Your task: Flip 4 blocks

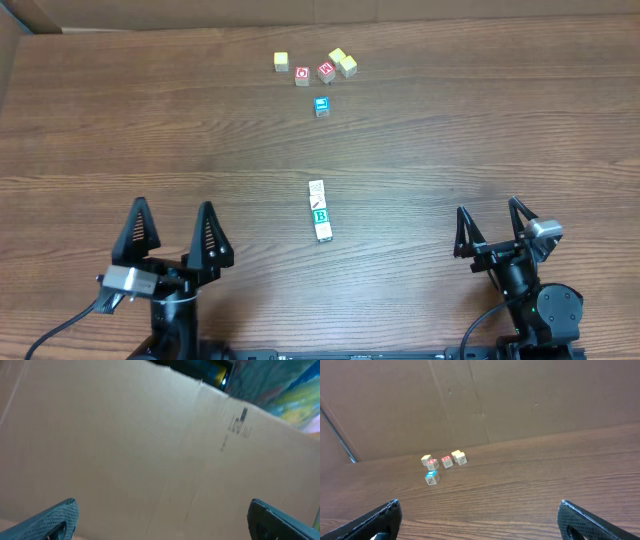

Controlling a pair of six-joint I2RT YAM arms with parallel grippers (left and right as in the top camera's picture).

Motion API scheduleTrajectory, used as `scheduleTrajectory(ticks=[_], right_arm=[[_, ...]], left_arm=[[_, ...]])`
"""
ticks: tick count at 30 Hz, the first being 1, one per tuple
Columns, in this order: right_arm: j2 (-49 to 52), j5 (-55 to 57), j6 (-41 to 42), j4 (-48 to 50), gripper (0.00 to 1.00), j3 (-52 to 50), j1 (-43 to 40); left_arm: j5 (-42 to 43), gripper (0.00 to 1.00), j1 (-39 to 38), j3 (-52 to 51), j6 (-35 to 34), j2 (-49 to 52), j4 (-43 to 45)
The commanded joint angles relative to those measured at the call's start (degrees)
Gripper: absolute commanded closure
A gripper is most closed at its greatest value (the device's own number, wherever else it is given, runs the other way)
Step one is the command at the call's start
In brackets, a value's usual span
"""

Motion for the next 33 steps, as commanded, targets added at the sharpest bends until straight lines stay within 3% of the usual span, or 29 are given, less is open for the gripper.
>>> scheduleTrajectory(ticks=[1,13,18,23,29,33], right_arm=[[-0.4,-0.1,-0.2,0.3,0.00,-0.6,-0.2],[-0.4,-0.1,-0.2,0.3,0.00,-0.6,-0.2],[-0.4,-0.1,-0.2,0.3,0.00,-0.6,-0.2],[-0.4,-0.1,-0.2,0.3,0.00,-0.6,-0.2],[-0.4,-0.1,-0.2,0.3,0.00,-0.6,-0.2],[-0.4,-0.1,-0.2,0.3,0.00,-0.6,-0.2]], left_arm=[[1.0,0.00,0.1,-3.4,0.3,-0.5,0.2],[1.2,0.00,0.1,-14.3,0.3,-0.5,0.1],[1.1,0.00,0.1,-14.9,0.9,-0.5,-7.3],[1.1,0.00,0.1,-14.9,6.2,-0.5,-16.5],[2.0,0.00,0.0,-14.9,15.4,-0.5,-16.4],[2.0,0.00,0.0,-14.9,16.3,-0.5,-16.4]])
